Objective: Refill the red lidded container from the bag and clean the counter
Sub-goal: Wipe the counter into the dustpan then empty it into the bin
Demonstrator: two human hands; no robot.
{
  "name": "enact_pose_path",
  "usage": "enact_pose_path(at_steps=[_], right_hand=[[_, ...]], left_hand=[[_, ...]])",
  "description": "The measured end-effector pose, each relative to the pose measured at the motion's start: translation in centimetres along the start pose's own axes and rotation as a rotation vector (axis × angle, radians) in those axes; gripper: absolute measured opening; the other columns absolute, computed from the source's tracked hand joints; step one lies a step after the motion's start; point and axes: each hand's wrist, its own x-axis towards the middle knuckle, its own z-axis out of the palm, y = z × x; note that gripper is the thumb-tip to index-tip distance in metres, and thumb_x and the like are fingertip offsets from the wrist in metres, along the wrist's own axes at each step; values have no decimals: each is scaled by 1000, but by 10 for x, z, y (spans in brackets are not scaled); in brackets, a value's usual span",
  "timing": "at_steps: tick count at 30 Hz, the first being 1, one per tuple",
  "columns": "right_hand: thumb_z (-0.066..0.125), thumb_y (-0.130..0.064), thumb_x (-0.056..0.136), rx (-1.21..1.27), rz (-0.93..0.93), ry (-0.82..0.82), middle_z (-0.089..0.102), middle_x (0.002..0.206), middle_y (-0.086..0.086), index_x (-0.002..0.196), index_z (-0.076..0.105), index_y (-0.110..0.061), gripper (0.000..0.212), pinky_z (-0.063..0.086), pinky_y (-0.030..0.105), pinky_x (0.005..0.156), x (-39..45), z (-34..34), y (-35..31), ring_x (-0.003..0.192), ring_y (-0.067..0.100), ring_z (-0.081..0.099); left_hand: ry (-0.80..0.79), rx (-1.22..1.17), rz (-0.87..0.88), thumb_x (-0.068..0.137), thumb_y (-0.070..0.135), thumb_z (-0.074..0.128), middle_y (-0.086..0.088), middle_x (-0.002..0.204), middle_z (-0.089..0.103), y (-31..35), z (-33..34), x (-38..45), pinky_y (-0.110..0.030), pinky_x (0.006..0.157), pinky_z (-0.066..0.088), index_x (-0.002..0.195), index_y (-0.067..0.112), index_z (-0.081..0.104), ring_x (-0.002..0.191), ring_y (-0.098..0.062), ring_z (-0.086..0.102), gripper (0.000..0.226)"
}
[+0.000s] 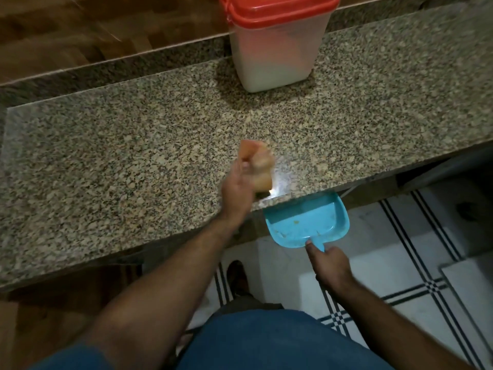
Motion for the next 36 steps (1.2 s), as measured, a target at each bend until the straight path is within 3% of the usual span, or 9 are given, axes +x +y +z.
enact_pose_path(at_steps=[3,6,11,15,17,22,27,34,36], right_hand=[[61,-55,101,-27,-17,43,68,71,7,82,68,-11,48,49,26,50,5,-6,0,63,25,66],[59,-57,101,-42,-15,89,69,72,5,79,67,-12,50,49,30,60,10,-5,2,71,27,69],[60,-62,96,-5,25,104,67,70,3,75,65,-14,52,46,30,59,13,9,-3,65,26,65],[60,-60,97,-42,74,106,72,80,8,81,69,-11,53,43,28,53,14,6,-10,72,26,69],[61,-59,98,-45,74,133,70,77,6,78,67,-12,51,42,27,52,15,0,-11,71,25,68],[63,-53,100,-35,83,144,68,75,2,76,65,-16,44,41,27,57,22,-15,-8,75,26,67],[62,-56,99,-16,74,114,68,78,1,77,65,-18,44,49,31,71,35,-19,-8,82,29,69],[63,-58,97,-44,52,87,74,92,9,96,75,-9,50,56,35,80,58,-53,-4,91,31,71],[63,-59,96,-24,60,80,70,82,4,86,69,-15,46,53,33,69,64,-67,1,81,29,69]], left_hand=[[196,353,222,112,33,42,-5,97,68,-34,-66,18,-41,67,62,116,16,66,86,-25,66,30],[67,824,310,103,21,48,-20,124,68,-73,-61,12,-50,96,54,129,10,68,114,-41,62,35],[-193,655,332,103,23,38,-6,142,65,-58,67,-17,-42,98,54,141,22,66,119,-27,60,47],[-440,176,11,115,36,35,-5,109,71,28,123,6,-21,61,55,127,15,67,88,-15,67,40],[-389,104,-23,115,37,39,2,100,69,48,118,34,-24,64,58,128,14,66,86,-14,69,38],[-276,653,494,112,29,44,3,92,63,17,37,77,-37,70,55,108,9,72,80,-19,58,35],[-186,946,359,104,21,54,-18,106,65,-59,-6,20,-46,78,54,112,5,67,97,-36,63,22],[-388,229,-75,113,37,43,-2,105,72,42,153,38,-37,67,64,133,15,67,88,-20,72,38],[-416,158,30,113,35,45,1,104,70,73,194,52,-39,72,68,132,17,66,88,-16,72,34]])
